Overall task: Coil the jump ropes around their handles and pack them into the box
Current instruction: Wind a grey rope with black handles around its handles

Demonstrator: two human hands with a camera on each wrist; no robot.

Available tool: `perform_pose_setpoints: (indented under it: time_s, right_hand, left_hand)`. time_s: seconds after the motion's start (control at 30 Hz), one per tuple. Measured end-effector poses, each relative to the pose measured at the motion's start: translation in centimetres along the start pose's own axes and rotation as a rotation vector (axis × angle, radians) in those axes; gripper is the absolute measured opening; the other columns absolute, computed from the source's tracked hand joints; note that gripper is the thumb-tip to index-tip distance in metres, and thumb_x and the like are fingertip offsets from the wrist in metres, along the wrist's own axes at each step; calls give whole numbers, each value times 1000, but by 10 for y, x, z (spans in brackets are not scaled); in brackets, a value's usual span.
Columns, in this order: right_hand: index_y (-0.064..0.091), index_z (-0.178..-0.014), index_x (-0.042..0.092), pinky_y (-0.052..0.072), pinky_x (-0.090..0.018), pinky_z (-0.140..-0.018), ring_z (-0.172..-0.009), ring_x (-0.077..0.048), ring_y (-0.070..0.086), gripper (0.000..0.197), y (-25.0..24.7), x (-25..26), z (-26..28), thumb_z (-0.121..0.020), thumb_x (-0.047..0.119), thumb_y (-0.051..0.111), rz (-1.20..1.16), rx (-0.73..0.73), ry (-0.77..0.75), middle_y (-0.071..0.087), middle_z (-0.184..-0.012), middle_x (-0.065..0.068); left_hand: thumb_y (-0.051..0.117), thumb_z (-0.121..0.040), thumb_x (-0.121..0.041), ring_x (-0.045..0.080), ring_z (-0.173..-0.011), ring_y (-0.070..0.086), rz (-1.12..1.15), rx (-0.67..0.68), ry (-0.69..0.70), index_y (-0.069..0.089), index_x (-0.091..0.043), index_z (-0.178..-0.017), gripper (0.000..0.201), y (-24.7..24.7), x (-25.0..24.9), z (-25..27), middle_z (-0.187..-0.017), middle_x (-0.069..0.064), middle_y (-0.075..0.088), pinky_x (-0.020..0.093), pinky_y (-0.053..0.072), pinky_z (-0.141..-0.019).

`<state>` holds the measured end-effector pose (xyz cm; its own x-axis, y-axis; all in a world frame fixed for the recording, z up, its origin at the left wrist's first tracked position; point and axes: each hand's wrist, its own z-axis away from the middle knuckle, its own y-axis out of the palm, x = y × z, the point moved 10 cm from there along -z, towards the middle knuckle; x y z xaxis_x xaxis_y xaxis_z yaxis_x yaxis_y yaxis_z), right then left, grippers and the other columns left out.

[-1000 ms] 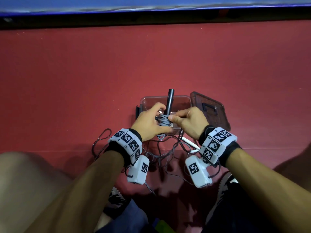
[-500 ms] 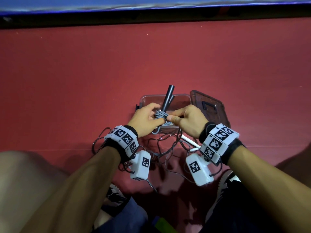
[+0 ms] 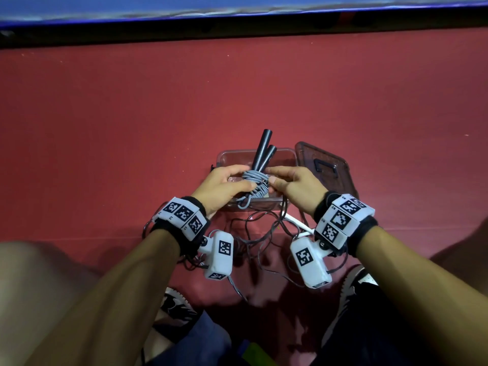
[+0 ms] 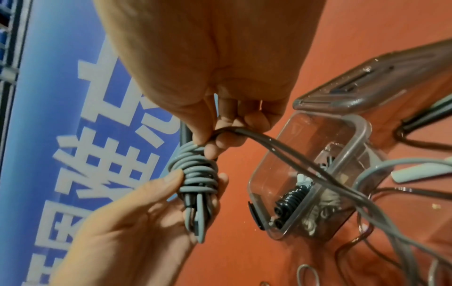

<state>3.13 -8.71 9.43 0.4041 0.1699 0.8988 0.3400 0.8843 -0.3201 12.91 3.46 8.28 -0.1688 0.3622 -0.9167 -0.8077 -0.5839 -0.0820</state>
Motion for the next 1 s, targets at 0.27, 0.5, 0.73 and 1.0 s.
perform_pose_setpoints:
  time_s: [0.27, 0.5, 0.73, 1.0]
  right_hand:
    - [70, -92, 5, 47, -31, -80, -74, -15, 57, 12, 2, 2, 1, -97, 10, 61, -166, 23, 4, 68, -80, -3]
    - [53, -81, 16, 45, -21, -63, -68, -19, 54, 19, 7, 4, 9, -96, 7, 63, -111, -14, -32, 63, -77, -13]
    - [62, -87, 9, 52, -40, -78, -70, -19, 57, 9, 2, 9, 4, -93, 13, 66, 63, -71, -104, 66, -77, -16]
    - [58, -82, 18, 54, -44, -83, -70, -16, 59, 23, 7, 17, 6, -96, 0, 55, 54, 5, -148, 67, -73, 1]
  left_hand:
    - [49, -95, 15, 23, -103, 68, 172, 67, -2, 62, -17, -112, 38, 8, -3, 4, -109, 8, 72, 44, 53, -99]
    - [61, -82, 6, 24, -107, 67, 101, 112, 31, 66, -16, -117, 41, 17, -6, 6, -117, 13, 72, 44, 50, -105]
    - [86, -78, -8, 24, -108, 71, -62, 45, 175, 73, -19, -114, 40, 15, -13, 7, -113, 5, 76, 38, 54, -101]
    - [76, -85, 2, 20, -101, 71, -43, -5, 95, 60, -4, -128, 46, 5, -5, -1, -113, 13, 73, 28, 56, -90]
